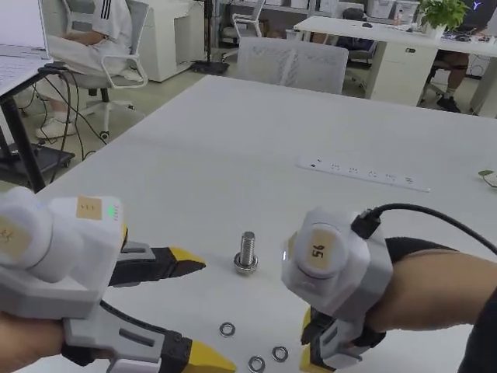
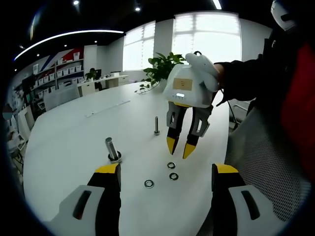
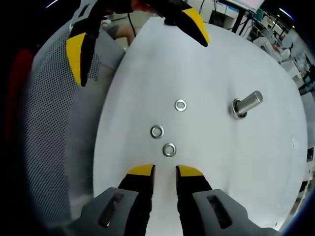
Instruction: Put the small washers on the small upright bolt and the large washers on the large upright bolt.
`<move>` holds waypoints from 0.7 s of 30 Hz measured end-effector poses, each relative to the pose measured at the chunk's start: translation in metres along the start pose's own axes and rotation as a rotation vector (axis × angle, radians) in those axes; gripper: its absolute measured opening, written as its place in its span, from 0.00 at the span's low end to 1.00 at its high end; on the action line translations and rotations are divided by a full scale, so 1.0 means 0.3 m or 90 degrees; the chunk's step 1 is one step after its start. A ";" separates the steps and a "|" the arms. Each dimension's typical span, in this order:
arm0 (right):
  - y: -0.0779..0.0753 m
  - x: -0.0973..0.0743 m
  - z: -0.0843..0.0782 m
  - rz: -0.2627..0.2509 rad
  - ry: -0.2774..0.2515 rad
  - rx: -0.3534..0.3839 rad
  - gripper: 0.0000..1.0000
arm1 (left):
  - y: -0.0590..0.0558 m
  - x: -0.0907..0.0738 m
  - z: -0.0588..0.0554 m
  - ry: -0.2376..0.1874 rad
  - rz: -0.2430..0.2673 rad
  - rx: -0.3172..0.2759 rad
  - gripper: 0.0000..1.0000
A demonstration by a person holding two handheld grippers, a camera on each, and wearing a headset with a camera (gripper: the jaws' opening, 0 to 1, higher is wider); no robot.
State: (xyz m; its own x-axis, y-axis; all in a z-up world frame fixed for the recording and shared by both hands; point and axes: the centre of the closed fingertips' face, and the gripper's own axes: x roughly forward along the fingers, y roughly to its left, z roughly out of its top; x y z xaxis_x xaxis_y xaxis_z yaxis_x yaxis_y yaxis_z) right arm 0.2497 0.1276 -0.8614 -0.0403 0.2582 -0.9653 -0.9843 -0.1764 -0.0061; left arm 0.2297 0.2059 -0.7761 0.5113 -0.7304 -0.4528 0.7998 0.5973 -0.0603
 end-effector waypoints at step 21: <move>-0.011 0.057 0.047 0.009 0.009 -0.021 0.18 | 0.001 -0.004 0.008 -0.011 -0.002 0.002 0.75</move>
State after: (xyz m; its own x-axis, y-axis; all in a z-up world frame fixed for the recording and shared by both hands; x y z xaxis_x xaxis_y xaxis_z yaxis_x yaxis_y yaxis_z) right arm 0.2500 0.1461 -0.8740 -0.0518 0.2422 -0.9689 -0.9774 -0.2115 -0.0006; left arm 0.2302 0.2061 -0.7733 0.5145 -0.7378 -0.4371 0.8023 0.5940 -0.0583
